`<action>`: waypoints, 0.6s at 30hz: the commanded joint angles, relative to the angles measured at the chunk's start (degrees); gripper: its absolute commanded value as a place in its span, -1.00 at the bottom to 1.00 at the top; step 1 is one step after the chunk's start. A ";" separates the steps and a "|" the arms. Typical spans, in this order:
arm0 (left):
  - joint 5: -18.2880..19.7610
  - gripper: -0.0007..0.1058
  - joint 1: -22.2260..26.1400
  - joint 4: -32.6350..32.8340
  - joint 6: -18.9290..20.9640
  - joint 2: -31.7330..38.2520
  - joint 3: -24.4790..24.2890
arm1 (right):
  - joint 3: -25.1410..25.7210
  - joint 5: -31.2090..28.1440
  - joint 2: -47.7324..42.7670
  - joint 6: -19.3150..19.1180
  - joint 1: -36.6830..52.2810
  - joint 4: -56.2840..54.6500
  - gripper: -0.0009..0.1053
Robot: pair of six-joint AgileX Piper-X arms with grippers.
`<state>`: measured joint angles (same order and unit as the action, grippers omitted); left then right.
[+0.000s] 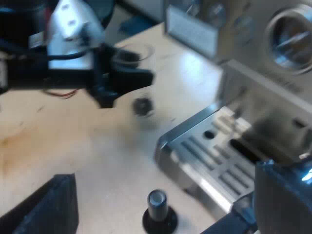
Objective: Pour the beans into the coffee machine
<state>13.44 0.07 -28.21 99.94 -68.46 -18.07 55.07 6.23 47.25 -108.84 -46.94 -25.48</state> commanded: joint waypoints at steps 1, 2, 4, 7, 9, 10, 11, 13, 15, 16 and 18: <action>0.23 -0.53 -0.07 2.27 0.09 4.56 -0.33 | 0.57 -0.21 -1.99 -0.14 0.02 0.86 0.50; 0.09 -0.53 -0.07 4.04 0.09 7.03 -0.33 | 0.57 -0.61 -2.69 -0.14 0.02 0.86 0.50; 0.09 -0.53 -0.07 6.32 0.09 10.38 -0.33 | 0.57 -1.70 -4.00 -0.14 0.02 0.86 0.50; 0.09 -0.53 -0.07 10.42 0.09 15.09 -0.33 | 0.57 -3.82 -5.79 -0.14 0.02 1.08 0.50; 0.09 -0.53 -0.07 13.66 0.09 19.75 -0.33 | 0.57 -5.59 -7.24 -0.14 0.02 1.78 0.50; 0.09 -0.53 -0.07 16.42 0.09 22.88 -0.33 | 0.57 -6.23 -7.76 -0.14 0.02 2.33 0.50; 0.09 -0.53 -0.07 17.92 0.09 25.05 -0.33 | 0.57 -7.57 -8.44 -0.14 0.02 3.29 0.50; 0.09 -0.53 -0.07 20.66 0.09 27.83 -0.33 | 0.57 -9.38 -9.11 -0.14 0.02 4.94 0.50; 0.09 -0.53 -0.07 23.82 -0.19 30.58 -0.33 | 0.57 -11.35 -9.51 -0.14 0.02 6.93 0.50; 0.09 -0.53 -0.07 25.38 -0.85 32.60 -0.33 | 0.57 -12.19 -9.71 -0.14 0.02 7.82 0.50; 0.09 -0.53 -0.07 28.21 -2.81 34.95 -0.33 | 0.57 -14.28 -9.73 -0.14 0.02 10.26 0.50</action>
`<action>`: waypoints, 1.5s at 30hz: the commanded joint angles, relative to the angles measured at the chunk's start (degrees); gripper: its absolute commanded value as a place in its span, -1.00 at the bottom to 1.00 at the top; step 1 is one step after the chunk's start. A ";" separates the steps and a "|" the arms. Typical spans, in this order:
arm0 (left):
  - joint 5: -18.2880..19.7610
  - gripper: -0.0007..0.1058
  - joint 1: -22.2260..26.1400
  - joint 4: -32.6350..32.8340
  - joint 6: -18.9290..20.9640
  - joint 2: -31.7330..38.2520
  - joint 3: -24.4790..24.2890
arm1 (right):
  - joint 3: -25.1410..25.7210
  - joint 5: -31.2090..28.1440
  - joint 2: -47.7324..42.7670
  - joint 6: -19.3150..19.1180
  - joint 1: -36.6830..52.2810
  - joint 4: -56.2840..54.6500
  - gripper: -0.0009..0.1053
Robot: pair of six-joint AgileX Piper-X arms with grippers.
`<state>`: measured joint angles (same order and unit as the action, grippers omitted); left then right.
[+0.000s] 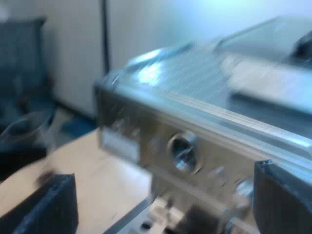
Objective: Pour the beans into the coffee machine
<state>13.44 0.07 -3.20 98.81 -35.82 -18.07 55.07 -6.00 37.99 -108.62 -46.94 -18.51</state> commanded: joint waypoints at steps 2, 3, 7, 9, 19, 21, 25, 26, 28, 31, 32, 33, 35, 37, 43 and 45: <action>0.09 -0.53 -0.07 6.61 -2.13 5.51 -0.43 | 0.57 -3.53 -0.47 -0.36 0.02 6.85 0.50; 0.09 -0.53 -0.07 7.22 -2.31 5.97 -0.48 | 0.57 -3.56 -0.47 -0.36 0.02 7.30 0.50; 0.09 -0.53 -0.07 12.65 -2.87 9.02 -2.05 | 0.57 -6.20 -0.47 -0.36 0.02 13.03 0.50; 0.09 -0.53 -0.07 13.46 -3.06 9.30 -2.37 | 0.57 -7.08 -0.47 -0.36 0.02 14.06 0.50; 0.09 -0.53 -0.07 23.15 -4.83 10.84 -13.88 | 0.57 -7.51 -0.47 -0.36 0.02 14.76 0.50; -0.11 -0.53 -0.07 23.15 -4.83 10.84 -15.21 | 0.57 -7.51 -0.47 -0.36 0.02 15.00 0.50; -2.08 -0.53 -0.07 23.70 -4.83 10.59 -17.84 | 0.57 -9.41 -0.47 -0.36 0.02 15.79 0.50; -2.27 -0.53 -0.07 23.99 -4.83 10.16 -18.18 | 0.57 -9.66 -0.47 -0.36 0.02 15.77 0.50; -2.26 -0.53 -0.09 26.11 -5.13 8.38 -19.88 | 0.57 -10.83 -0.47 -0.46 0.02 15.77 0.50; -2.26 -0.53 -0.10 26.65 -5.18 6.79 -20.96 | 0.57 -10.94 -0.47 -0.46 0.02 15.77 0.50; -2.26 -0.53 -0.10 26.62 -5.29 5.65 -21.89 | 0.57 -10.93 -0.47 -0.73 0.02 16.14 0.50; -2.26 -0.53 -0.10 26.62 -5.23 3.82 -23.50 | 0.57 -10.93 -0.47 -0.80 0.02 16.33 0.50; -2.09 -0.53 -0.10 26.49 -5.35 2.14 -25.68 | 0.57 -10.93 -0.47 -0.78 0.02 16.92 0.50; -2.09 -0.53 -0.37 26.48 -7.69 -0.57 -28.66 | 0.57 -10.93 -0.47 -0.78 0.02 17.52 0.50; -2.09 -0.53 -0.36 25.26 -8.21 -6.23 -34.84 | 0.57 -10.96 -0.47 -0.78 0.02 18.51 0.50; -2.26 -0.53 -0.36 24.91 -8.21 -7.57 -36.77 | 0.57 -10.96 -0.47 -0.78 0.02 18.51 0.50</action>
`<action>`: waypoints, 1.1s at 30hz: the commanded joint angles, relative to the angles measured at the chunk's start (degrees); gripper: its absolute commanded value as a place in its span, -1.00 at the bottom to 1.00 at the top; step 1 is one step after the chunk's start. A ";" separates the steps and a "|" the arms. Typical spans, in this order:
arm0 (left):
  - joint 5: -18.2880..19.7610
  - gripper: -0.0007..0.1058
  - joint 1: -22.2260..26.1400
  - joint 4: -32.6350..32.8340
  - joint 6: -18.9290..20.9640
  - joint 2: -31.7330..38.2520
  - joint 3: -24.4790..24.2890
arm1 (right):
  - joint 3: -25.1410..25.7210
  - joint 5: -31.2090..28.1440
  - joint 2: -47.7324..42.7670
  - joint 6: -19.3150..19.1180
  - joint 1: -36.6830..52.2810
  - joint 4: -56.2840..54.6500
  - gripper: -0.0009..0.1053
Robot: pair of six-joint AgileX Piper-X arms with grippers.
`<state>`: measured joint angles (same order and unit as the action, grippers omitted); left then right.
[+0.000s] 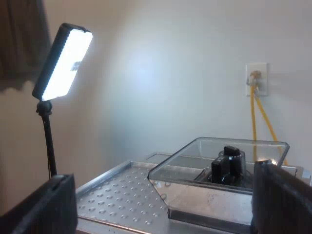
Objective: Pour the beans into the coffee machine
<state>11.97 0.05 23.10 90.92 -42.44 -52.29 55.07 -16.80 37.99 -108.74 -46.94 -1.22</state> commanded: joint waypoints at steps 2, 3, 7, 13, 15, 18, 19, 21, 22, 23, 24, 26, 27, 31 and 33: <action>-0.99 -0.53 -0.34 -1.49 -0.32 -2.51 -4.47 | 0.57 -0.16 -0.47 -0.67 0.02 1.22 0.50; -0.97 -0.53 -0.34 -1.47 -0.32 -3.55 -5.99 | 0.57 -0.16 -0.47 -0.67 0.02 1.22 0.50; -0.97 -0.53 -0.34 -1.47 -0.32 -6.99 -10.89 | 0.57 -0.16 -0.47 -0.67 0.02 1.52 0.50; -0.53 -0.53 -0.34 -1.00 0.46 -12.72 -17.87 | 0.57 -0.16 -0.47 -0.73 0.02 3.00 0.50; -0.56 -0.53 -0.34 -0.62 0.43 -14.71 -20.32 | 0.57 -0.16 -0.47 -0.73 0.02 3.93 0.50; 0.46 -0.53 -0.34 -0.21 0.43 -17.62 -23.47 | 0.57 -0.16 -0.47 -0.73 0.02 5.09 0.50; 0.74 -0.53 -0.34 -0.22 0.55 -18.46 -24.20 | 0.57 -0.16 -0.47 -1.21 0.02 5.44 0.50; 0.74 -0.53 -1.36 -0.22 0.56 -20.70 -27.06 | 0.57 -0.16 -0.47 -1.75 0.02 5.66 0.50; 0.64 -0.53 -1.77 -0.22 0.56 -21.08 -27.78 | 0.57 -0.16 -0.47 -2.06 0.02 5.66 0.50; 0.63 -0.53 -2.40 -0.22 0.56 -22.08 -28.80 | 0.57 -0.16 -0.47 -2.30 0.02 5.64 0.50; 0.66 -0.53 -2.75 -0.22 0.56 -22.29 -29.32 | 0.57 -0.16 -0.47 -2.97 0.02 5.64 0.50; 0.66 -0.53 -2.75 -0.22 0.56 -22.50 -29.32 | 0.57 -0.16 -0.47 -3.29 0.02 5.64 0.50; 0.64 -0.53 -3.79 -0.03 0.56 -23.56 -30.68 | 0.57 -0.16 -0.47 -3.38 0.02 5.64 0.50; -1.46 -0.53 -9.97 6.28 0.56 -32.00 -40.69 | 0.57 -0.16 -0.47 -3.38 0.02 5.64 0.50; -2.30 -0.53 -11.77 7.51 0.56 -34.61 -43.57 | 0.57 -0.16 -0.47 -3.38 0.02 5.64 0.50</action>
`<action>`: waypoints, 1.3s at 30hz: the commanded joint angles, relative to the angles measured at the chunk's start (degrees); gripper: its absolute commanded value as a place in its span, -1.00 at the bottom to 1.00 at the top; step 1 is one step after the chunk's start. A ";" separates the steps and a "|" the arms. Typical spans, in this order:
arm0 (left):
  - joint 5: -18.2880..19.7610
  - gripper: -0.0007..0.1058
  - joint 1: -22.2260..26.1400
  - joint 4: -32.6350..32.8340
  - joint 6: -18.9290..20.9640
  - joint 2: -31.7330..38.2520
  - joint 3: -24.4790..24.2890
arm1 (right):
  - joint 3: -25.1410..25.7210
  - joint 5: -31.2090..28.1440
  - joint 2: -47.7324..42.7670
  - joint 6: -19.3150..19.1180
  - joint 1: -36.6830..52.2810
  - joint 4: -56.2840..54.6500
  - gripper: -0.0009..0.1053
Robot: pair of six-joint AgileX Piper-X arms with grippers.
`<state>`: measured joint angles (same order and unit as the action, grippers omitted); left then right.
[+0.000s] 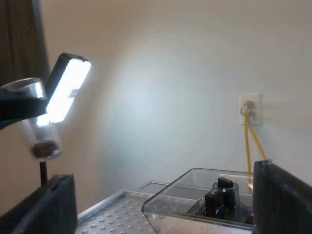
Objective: Pour the beans into the coffee machine
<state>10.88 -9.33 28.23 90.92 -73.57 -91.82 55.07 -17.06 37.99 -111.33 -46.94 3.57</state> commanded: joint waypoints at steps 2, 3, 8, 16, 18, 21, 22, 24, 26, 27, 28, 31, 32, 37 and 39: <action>-1.35 -0.53 -3.32 2.93 0.56 -5.03 -5.81 | 0.57 0.10 -0.47 -0.78 0.02 0.85 0.50; -1.48 -0.53 -4.02 3.23 0.56 -5.92 -6.83 | 0.57 0.10 -0.47 -0.78 0.02 0.85 0.50; -2.60 -0.53 -7.01 3.74 0.56 -9.63 -10.78 | 0.57 0.10 -0.47 -0.78 0.02 0.85 0.50; -3.60 -0.53 -9.75 4.46 0.56 -14.97 -15.43 | 0.57 0.10 -0.47 -0.78 0.02 0.85 0.50; -3.72 -0.53 -10.09 4.46 0.56 -15.43 -16.01 | 0.57 0.10 -0.47 -0.78 0.02 0.85 0.50; -3.78 -0.53 -10.51 4.46 0.56 -17.80 -18.14 | 0.57 0.10 -0.47 -0.78 0.02 0.85 0.50; -3.78 -0.53 -10.49 4.46 0.56 -18.43 -18.75 | 0.57 0.10 -0.47 -0.78 0.02 0.85 0.50; -3.78 -0.53 -10.71 4.46 0.56 -19.18 -19.60 | 0.57 0.10 -0.47 -0.78 0.02 0.85 0.50; -3.78 -0.53 -10.93 4.46 0.56 -20.03 -20.44 | 0.57 0.10 -0.47 -0.93 0.02 0.85 0.50; -3.78 -0.53 -10.99 4.46 0.56 -20.61 -21.10 | 0.57 0.10 -0.47 -1.06 0.02 0.85 0.50; -3.78 -0.53 -11.17 4.46 0.56 -20.92 -21.41 | 0.57 0.10 -0.47 -1.16 0.02 0.85 0.50; -3.78 -0.53 -11.55 4.46 0.56 -22.75 -23.53 | 0.57 0.10 -0.47 -1.19 0.02 0.85 0.50; -3.78 -0.53 -11.55 4.46 0.56 -23.09 -23.97 | 0.57 0.10 -0.47 -1.19 0.02 0.85 0.50; -3.78 -0.53 -12.55 4.55 0.56 -26.07 -27.58 | 0.57 0.10 -0.47 -1.19 0.02 0.85 0.50; -3.78 -0.53 -12.93 4.55 0.22 -26.82 -28.53 | 0.57 0.10 -0.47 -1.19 0.02 0.85 0.50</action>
<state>8.09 -21.61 33.24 90.92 -100.28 -119.17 55.07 -17.06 37.99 -111.79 -46.94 3.66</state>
